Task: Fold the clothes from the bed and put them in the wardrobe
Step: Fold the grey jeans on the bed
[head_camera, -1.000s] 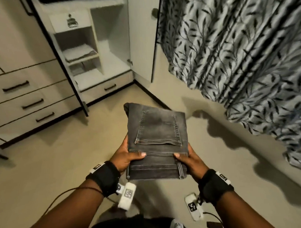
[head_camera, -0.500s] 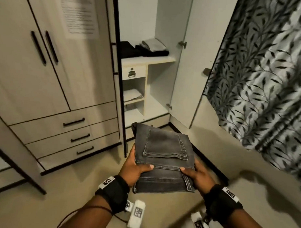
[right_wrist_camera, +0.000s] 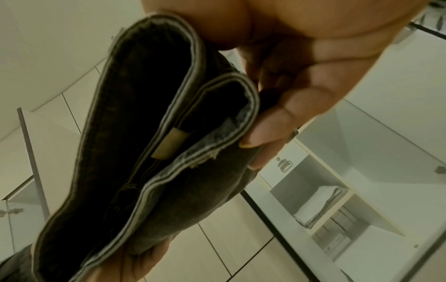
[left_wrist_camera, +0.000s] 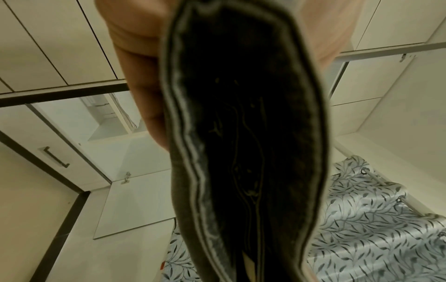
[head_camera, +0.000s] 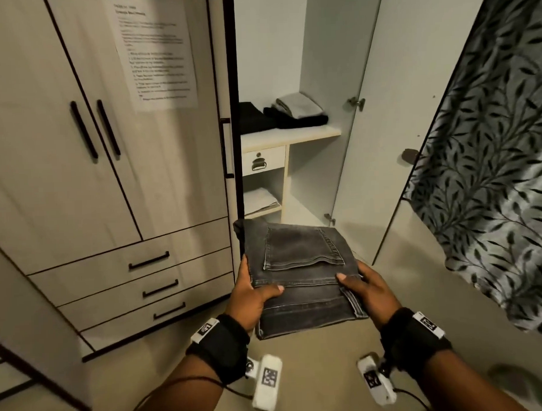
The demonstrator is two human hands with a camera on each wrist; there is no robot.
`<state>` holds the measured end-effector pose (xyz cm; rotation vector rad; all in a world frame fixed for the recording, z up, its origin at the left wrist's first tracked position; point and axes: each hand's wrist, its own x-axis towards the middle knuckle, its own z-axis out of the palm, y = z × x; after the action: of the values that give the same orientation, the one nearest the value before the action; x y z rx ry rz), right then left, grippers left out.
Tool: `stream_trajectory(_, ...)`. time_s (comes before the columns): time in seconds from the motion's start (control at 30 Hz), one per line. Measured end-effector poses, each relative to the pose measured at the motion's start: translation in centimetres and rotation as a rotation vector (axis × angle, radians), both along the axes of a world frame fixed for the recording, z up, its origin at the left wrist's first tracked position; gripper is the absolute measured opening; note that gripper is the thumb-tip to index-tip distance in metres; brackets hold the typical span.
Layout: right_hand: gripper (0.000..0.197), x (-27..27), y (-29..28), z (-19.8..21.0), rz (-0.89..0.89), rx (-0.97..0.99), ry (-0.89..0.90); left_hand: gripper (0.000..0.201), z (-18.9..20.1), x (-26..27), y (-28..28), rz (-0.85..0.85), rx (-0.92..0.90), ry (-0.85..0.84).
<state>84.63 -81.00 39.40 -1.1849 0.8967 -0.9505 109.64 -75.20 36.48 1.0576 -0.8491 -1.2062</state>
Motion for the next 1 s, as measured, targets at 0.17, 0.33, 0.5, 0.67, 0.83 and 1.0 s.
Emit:
stream_trajectory(0.17, 0.033, -2.0, -10.8, -0.1, 0.037, -0.033, 0.016, 0.105, -0.2, -1.9, -9.6, 0.001, -0.009, 0.017)
stream_trajectory(0.33, 0.035, -4.8, -22.3, -1.6, 0.090, -0.107, 0.051, 0.093, 0.2, -4.4, -20.0, 0.016, -0.004, -0.051)
stream_trajectory(0.5, 0.040, -8.6, -31.9, -1.9, 0.200, -0.196, 0.115, 0.084, -0.2, -7.6, -27.9, 0.008, -0.001, -0.090)
stream_trajectory(0.67, 0.042, -10.4, -39.7, -1.4, 0.270, -0.258, 0.165, 0.089, -0.9, -9.3, -34.4, 0.016, -0.017, -0.135)
stream_trajectory(0.83, 0.042, -8.9, -46.0, -1.6, 0.267, -0.277, 0.188, 0.094, -1.3, -7.2, -40.8, 0.054, 0.007, -0.236)
stream_trajectory(1.0, 0.044, -5.7, -53.2, -1.1, 0.291, -0.311, 0.191, 0.098, -1.3, -3.4, -47.9, 0.049, -0.019, -0.340)
